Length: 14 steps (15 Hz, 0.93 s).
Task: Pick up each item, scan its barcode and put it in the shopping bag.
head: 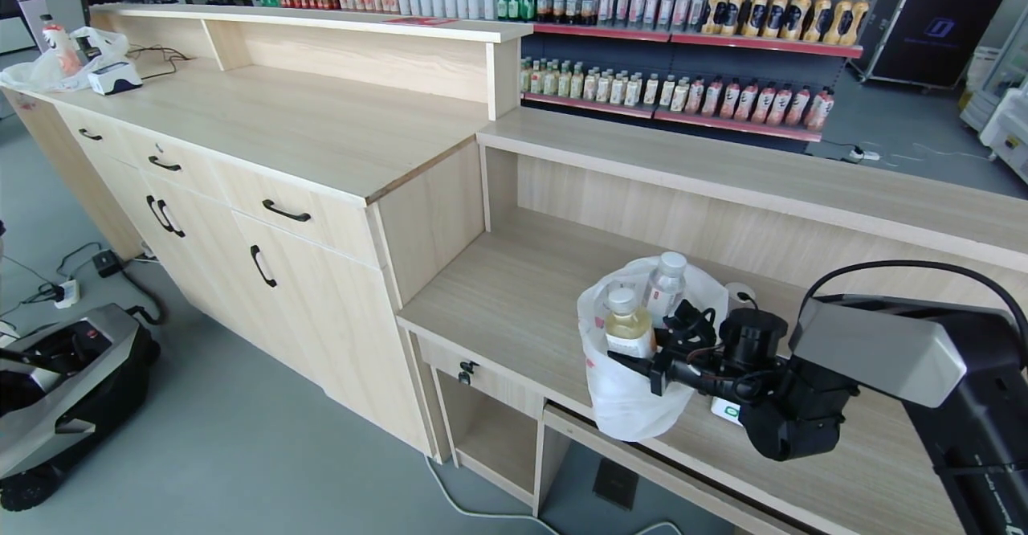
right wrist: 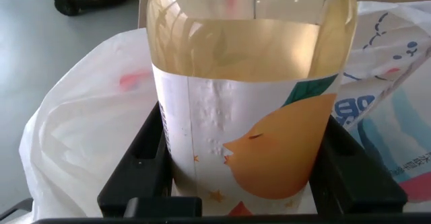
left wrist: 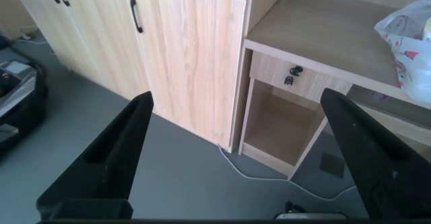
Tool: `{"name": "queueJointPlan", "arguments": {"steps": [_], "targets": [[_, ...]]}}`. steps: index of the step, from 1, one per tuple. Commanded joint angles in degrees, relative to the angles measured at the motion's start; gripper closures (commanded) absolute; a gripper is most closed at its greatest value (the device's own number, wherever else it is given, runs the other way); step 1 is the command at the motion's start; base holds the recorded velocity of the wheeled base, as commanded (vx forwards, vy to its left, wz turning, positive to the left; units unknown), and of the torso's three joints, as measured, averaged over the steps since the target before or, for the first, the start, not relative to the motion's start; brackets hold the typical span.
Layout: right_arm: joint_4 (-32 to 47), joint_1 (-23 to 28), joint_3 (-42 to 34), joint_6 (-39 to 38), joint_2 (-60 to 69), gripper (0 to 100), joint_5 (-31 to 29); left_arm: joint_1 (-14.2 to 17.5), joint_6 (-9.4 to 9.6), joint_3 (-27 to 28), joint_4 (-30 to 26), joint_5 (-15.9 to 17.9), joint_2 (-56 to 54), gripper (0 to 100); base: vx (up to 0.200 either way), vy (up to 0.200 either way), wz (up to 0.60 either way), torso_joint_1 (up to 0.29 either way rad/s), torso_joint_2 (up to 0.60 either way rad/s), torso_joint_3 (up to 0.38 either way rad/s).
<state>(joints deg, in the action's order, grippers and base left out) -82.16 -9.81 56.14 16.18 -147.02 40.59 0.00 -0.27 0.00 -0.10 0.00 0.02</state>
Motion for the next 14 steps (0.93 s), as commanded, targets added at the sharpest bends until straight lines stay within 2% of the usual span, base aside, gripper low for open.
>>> {"name": "queueJointPlan", "arguments": {"steps": [1, 6, 7, 12, 14], "targets": [[0.07, 0.23, -0.77, 0.52, -0.11, 100, 0.01, 0.0, 0.0, 0.0, 0.01, 0.0, -0.02, 0, 0.0, 0.0, 0.0, 0.0, 0.0, 0.0], [0.51, 1.46, -1.91, 0.7, -0.11, 100, 0.19, 0.0, 0.0, 0.0, 0.01, 0.0, 0.06, 0, 0.0, 0.0, 0.0, 0.0, 0.0, 0.0], [0.69, 1.73, -2.26, 0.7, -0.02, 0, 1.15, 0.0, 0.0, 0.0, 0.01, 0.0, -0.02, 0, 0.0, 0.0, 0.0, 0.0, 0.0, 0.0], [2.71, 2.34, -2.44, 2.72, 1.91, 0, 2.03, 0.0, 0.0, 0.0, 0.01, 0.0, -0.02, 0, 0.0, 0.0, 0.0, 0.0, 0.0, 0.0], [6.84, 3.13, -2.7, 2.72, 7.01, 0, 6.6, 0.0, 0.0, 0.0, 0.01, 0.0, -0.02, 0, 0.0, 0.0, 0.0, 0.0, 0.0, 0.0]]}}
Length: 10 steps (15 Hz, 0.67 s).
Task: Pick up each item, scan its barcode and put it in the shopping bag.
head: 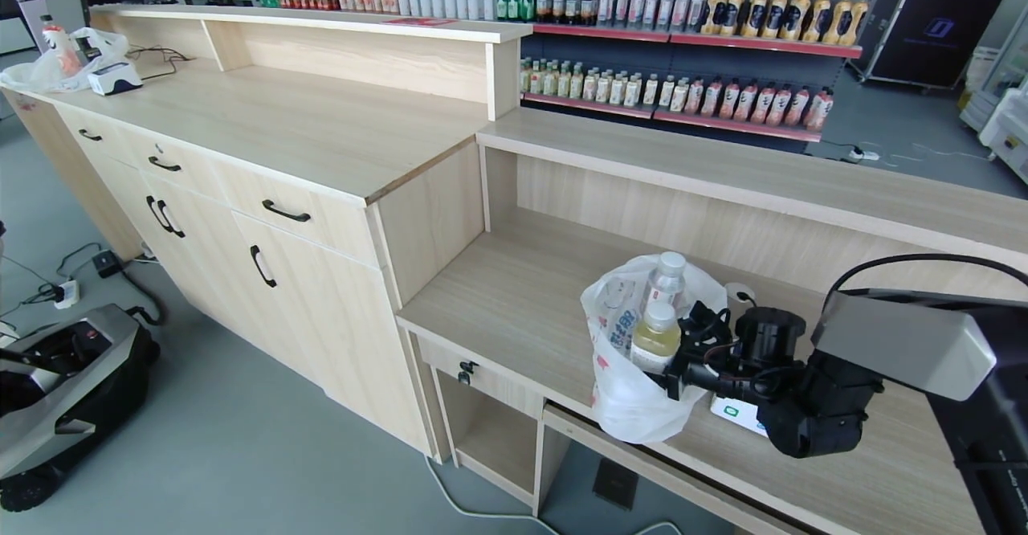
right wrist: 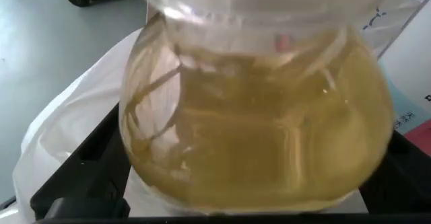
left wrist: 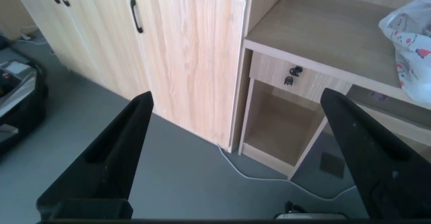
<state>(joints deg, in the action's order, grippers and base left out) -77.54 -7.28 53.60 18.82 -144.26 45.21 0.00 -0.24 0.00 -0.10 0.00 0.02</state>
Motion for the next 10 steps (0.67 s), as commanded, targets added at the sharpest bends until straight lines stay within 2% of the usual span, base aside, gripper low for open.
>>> {"name": "queueJointPlan", "arguments": {"steps": [1, 4, 10], "targets": [[5.03, 0.95, -0.34, 0.25, 7.15, 0, 2.51, 0.0, -0.02, 0.0, 0.01, 0.0, -0.02, 0, 0.0, 0.0, 0.0, 0.0, 0.0, 0.0], [9.78, 1.56, -2.01, -0.01, 14.89, 0, 2.77, 0.0, -0.02, 0.0, 0.01, 0.0, -0.02, 0, 0.0, 0.0, 0.0, 0.0, 0.0, 0.0], [11.54, 2.88, -4.12, 0.25, 22.97, 0, 2.42, 0.0, -0.02, 0.0, 0.01, 0.0, -0.02, 0, 0.0, 0.0, 0.0, 0.0, 0.0, 0.0]]}}
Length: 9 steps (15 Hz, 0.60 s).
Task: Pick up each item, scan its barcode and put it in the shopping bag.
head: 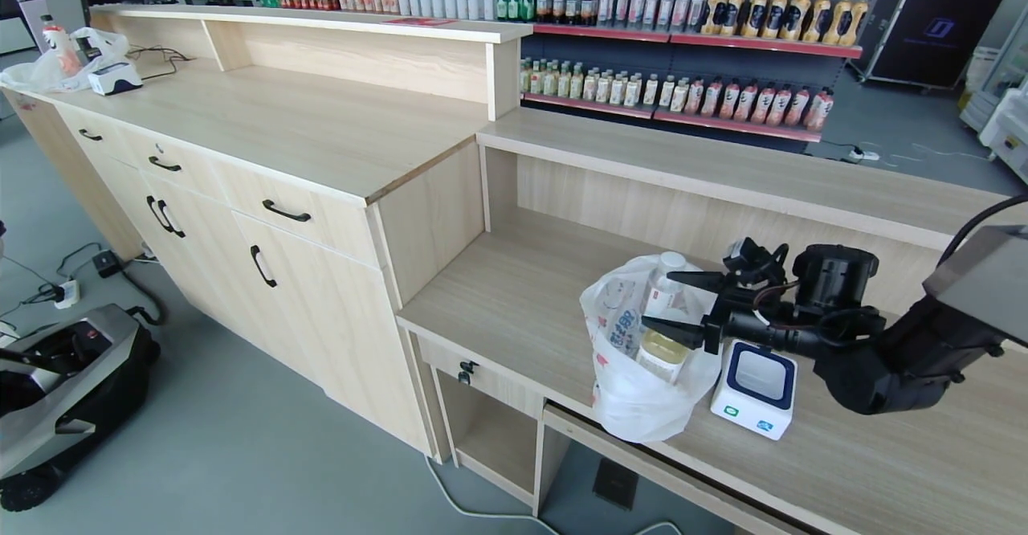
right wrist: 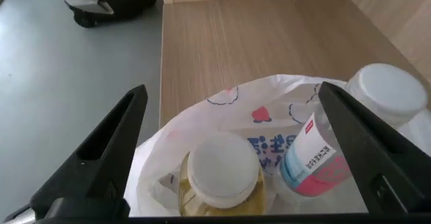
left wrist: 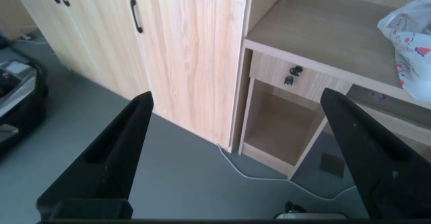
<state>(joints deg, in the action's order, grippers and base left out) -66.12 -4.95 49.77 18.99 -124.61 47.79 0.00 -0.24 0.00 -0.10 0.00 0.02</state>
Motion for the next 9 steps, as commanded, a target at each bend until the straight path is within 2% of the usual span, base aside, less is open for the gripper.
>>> {"name": "queueJointPlan", "arguments": {"steps": [1, 6, 7, 8, 9], "targets": [[0.56, 1.52, -0.64, 0.26, 4.82, 0, -0.41, 0.0, -0.02, 0.0, 0.01, 0.0, -0.02, 0, 0.0, 0.0, 0.0, 0.0, 0.0, 0.0], [6.88, 5.92, -4.07, 3.68, 15.01, 0, -6.92, 0.0, -0.02, 0.0, 0.01, 0.0, -0.02, 0, 0.0, 0.0, 0.0, 0.0, 0.0, 0.0], [7.94, 6.71, -4.07, 5.7, 16.24, 0, -9.99, 0.0, -0.02, 0.0, 0.01, 0.0, -0.02, 0, 0.0, 0.0, 0.0, 0.0, 0.0, 0.0], [8.55, 7.76, -4.16, 9.92, 18.7, 0, -17.2, 0.0, -0.02, 0.0, 0.01, 0.0, -0.02, 0, 0.0, 0.0, 0.0, -0.046, 0.05, 0.041], [8.55, 8.03, -4.6, 9.4, 20.9, 0, -19.84, 0.0, -0.02, 0.0, 0.01, 0.0, -0.02, 0, 0.0, 0.0, -0.6, -0.139, 0.28, 0.129]]}}
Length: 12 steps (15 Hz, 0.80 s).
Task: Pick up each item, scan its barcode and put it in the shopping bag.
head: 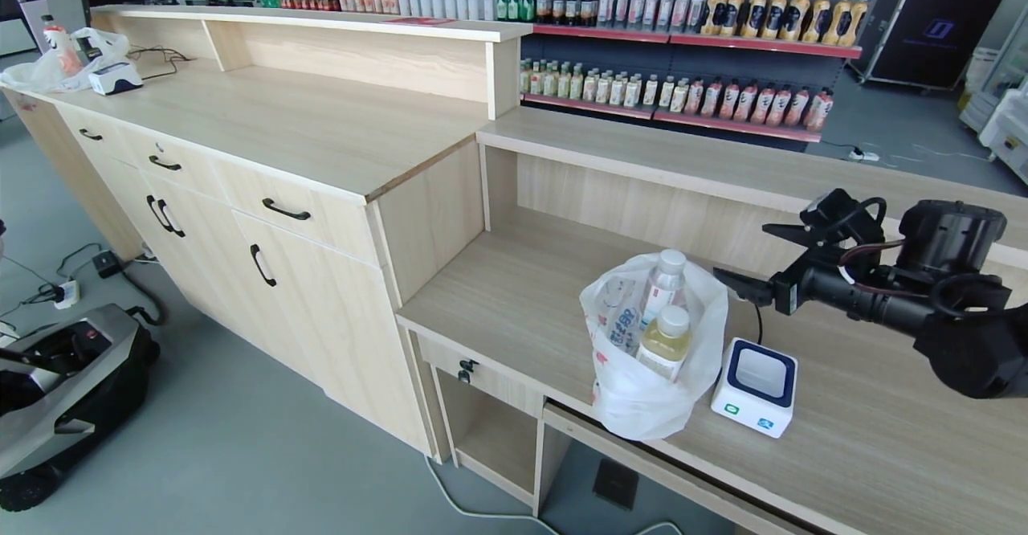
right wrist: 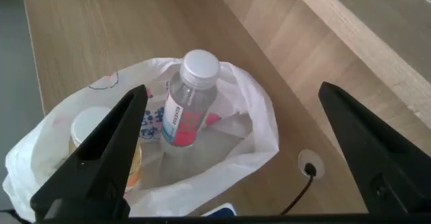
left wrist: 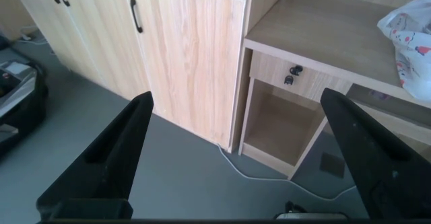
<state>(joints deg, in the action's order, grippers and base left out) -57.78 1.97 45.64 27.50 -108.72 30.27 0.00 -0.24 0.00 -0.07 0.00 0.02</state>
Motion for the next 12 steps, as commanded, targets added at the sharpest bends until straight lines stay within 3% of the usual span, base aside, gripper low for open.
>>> {"name": "queueJointPlan", "arguments": {"steps": [1, 3, 6, 8, 10, 12], "targets": [[0.3, 1.54, -0.73, -0.96, 7.03, 0, -2.94, 0.0, -0.02, 0.0, -0.01, 0.0, -0.02, 0, 0.0, 0.0, -0.6, -0.183, 0.32, 0.149], [2.15, 2.42, -1.78, -3.07, 10.81, 0, -6.54, 0.0, -0.02, 0.0, -0.01, 0.0, -0.02, 0, 0.0, 0.0, -0.6, -0.173, 0.34, 0.154], [9.62, 2.6, -2.05, -10.63, 20.03, 0, -18.49, 0.0, -0.02, 0.0, -0.01, 0.0, -0.02, 0, 0.0, 0.0, -0.6, -0.181, 0.35, 0.163], [14.54, 3.39, -2.49, -10.98, 24.08, 0, -19.99, 0.0, -0.11, 0.0, -0.01, 0.0, -0.02, 0, 0.0, 0.0, -0.6, -0.205, 0.39, 0.171], [15.6, 4.62, -7.15, -11.24, 28.38, 0, -23.5, 0.0, -0.02, 0.0, -0.01, 0.0, -0.02, 0, 0.0, 0.0, -0.6, -0.215, 0.4, 0.176], [12.61, 5.85, -15.06, -17.39, 35.06, 0, -24.47, 0.0, -0.11, 0.0, -0.01, 0.0, -0.02, 0, 0.0, 0.0, -0.3, -0.154, 0.28, 0.129]]}}
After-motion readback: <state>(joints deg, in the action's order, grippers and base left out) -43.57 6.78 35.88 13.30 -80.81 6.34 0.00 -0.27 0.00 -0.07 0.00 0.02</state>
